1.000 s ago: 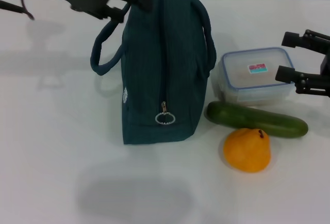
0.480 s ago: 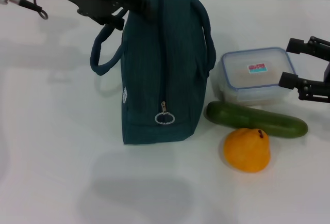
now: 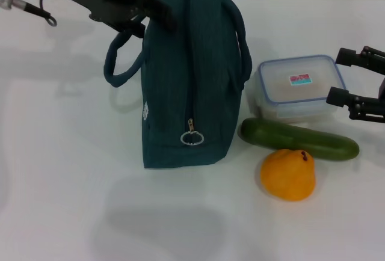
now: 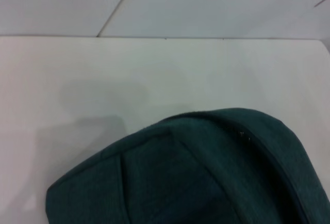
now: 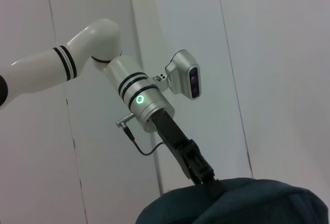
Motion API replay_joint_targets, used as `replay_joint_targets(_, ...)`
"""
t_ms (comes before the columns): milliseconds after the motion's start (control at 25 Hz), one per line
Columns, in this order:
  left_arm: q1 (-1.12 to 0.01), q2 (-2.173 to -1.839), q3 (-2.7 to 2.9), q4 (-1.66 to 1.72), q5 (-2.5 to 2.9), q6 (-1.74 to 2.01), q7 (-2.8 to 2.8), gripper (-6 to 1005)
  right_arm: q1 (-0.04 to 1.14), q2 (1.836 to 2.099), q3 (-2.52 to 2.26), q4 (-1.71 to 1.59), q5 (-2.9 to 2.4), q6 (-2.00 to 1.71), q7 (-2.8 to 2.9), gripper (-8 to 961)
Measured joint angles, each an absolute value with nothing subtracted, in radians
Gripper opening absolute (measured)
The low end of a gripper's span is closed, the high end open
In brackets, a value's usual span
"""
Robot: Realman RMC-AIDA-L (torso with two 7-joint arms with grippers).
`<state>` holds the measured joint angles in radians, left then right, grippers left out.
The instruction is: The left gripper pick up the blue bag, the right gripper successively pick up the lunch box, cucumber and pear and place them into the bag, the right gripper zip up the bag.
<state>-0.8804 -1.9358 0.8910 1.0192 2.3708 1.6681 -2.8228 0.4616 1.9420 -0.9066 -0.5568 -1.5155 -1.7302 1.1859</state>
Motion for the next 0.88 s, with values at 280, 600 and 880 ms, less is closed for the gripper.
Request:
replay_joint_targets(280, -0.882, -1.939, 0.891, 0.986, 2.365, 1.675, -2.743, 642, 0.459, 1.945, -0.907, -0.557, -1.515, -1.73, 1.186, 841)
replay_joint_targets(600, -0.88, -1.94, 0.883, 0.989, 2.363, 1.676, -2.75, 417, 0.443, 1.948, -0.888, -0.557, -1.515, -1.734, 1.186, 841)
replay_joint_targets(880, -0.88, -1.938, 0.883, 0.989, 2.363, 1.677, -2.751, 215, 0.435, 1.966, -0.831, -0.538, -1.514, -1.722, 1.188, 841)
